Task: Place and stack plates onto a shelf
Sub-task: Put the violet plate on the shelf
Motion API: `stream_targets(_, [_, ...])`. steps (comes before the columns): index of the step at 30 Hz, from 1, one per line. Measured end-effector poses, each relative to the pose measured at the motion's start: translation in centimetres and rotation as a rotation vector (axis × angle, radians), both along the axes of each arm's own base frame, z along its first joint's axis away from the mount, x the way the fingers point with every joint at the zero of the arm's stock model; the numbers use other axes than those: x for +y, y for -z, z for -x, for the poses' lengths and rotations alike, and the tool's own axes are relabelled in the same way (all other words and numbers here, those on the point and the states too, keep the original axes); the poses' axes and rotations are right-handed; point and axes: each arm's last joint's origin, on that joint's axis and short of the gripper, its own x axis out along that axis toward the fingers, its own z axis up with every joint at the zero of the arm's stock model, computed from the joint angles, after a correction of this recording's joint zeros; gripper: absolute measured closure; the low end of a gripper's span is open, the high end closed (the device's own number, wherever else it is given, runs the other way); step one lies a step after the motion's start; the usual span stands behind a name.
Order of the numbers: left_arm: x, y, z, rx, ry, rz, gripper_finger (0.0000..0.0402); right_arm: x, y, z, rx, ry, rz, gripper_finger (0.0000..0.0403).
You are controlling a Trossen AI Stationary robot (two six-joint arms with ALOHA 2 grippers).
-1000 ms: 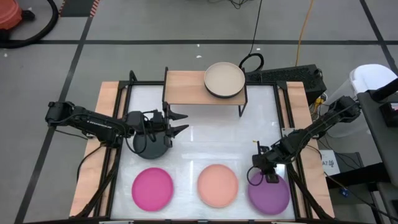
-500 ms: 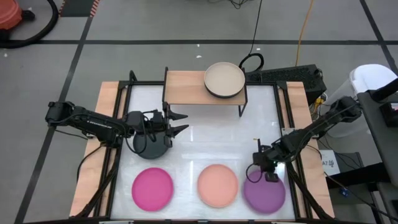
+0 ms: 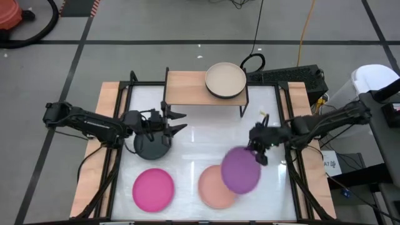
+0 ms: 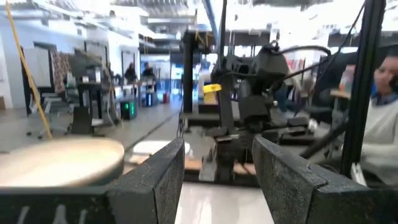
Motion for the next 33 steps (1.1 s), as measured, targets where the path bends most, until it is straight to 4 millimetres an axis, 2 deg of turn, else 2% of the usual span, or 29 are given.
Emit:
stream_targets(5, [0.1, -1.4, 2.1, 0.022, -0.001, -0.006, 0.0206, -2.3, -4.6, -2.2, -0.285, 0.084, 0.199, 0.0402])
stream_targets(9, [0.2, -1.7, 3.2, 0.063, -0.024, -0.003, 0.0206, -4.8, -7.2, -4.5, -0.401, 0.156, 0.292, 0.0402])
stream_targets(13, [0.4, -1.4, 3.7, 0.128, -0.094, -0.018, 0.0206, -8.2, -9.0, -7.3, -0.446, 0.266, 0.371, 0.0402])
stream_targets(18, [0.8, -0.6, 4.3, 0.245, -0.233, -0.036, 0.0206, -13.7, -10.6, -10.6, -0.426, 0.401, 0.452, 0.0402])
stream_targets(22, [1.0, -0.7, 5.4, 0.288, -0.277, -0.033, 0.0206, -18.5, -10.5, -13.0, -0.423, 0.452, 0.437, 0.0403])
stream_targets(27, [1.0, -0.1, 7.4, 0.291, -0.370, -0.010, 0.0206, -23.6, -8.0, -15.4, -0.442, 0.470, 0.315, 0.0403])
stream_targets(30, [0.9, 0.2, 8.3, 0.192, -0.375, 0.027, 0.0206, -25.8, -6.0, -16.5, -0.499, 0.451, 0.189, 0.0403])
stream_targets(33, [0.7, 0.2, 8.9, 0.111, -0.361, 0.039, 0.0206, -27.0, -4.5, -17.4, -0.515, 0.461, 0.152, 0.0403])
